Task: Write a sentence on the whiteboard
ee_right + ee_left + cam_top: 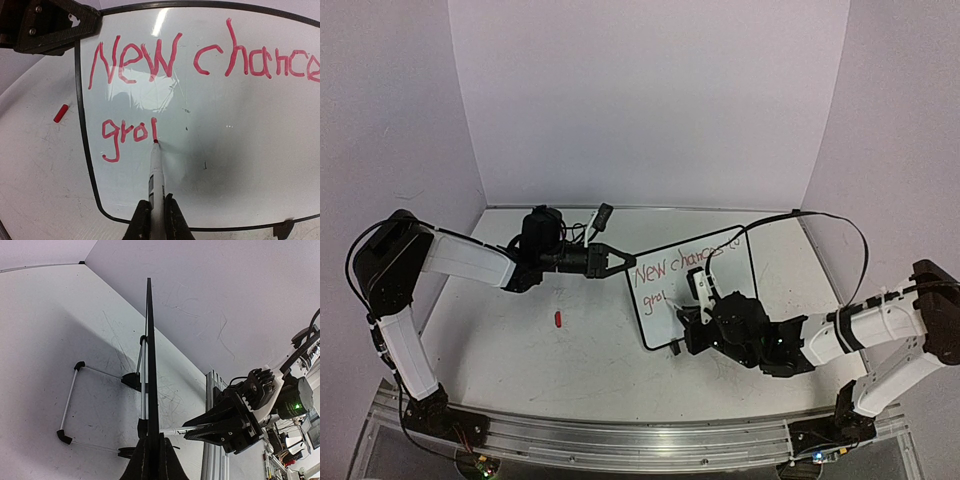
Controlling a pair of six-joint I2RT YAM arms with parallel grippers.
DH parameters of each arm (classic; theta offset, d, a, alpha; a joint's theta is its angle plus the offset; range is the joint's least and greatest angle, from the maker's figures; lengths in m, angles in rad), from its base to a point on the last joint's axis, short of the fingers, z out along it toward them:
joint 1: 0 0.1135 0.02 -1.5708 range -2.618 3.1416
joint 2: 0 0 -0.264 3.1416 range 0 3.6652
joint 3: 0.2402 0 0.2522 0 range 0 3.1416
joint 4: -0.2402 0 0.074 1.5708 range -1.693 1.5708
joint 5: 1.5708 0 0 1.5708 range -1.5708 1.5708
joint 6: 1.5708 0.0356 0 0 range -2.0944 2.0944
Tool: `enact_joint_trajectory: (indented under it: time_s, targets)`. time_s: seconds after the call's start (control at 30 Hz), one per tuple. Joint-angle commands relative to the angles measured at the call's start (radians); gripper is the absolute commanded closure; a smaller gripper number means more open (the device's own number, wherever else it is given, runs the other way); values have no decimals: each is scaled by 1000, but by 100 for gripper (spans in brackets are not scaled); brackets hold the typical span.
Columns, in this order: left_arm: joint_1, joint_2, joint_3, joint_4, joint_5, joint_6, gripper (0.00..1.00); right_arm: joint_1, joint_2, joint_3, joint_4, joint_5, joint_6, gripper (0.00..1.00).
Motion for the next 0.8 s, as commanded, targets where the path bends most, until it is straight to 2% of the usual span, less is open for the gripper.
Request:
enact_joint_trajectory:
  time_s: [0.0, 0.77]
  targets:
    - [-10, -24, 18, -63, 28, 4, 100, -1, -7, 14, -8, 28, 9, 100]
    - [-10, -28, 17, -63, 27, 4, 100, -15, 5, 53, 11, 81, -35, 100]
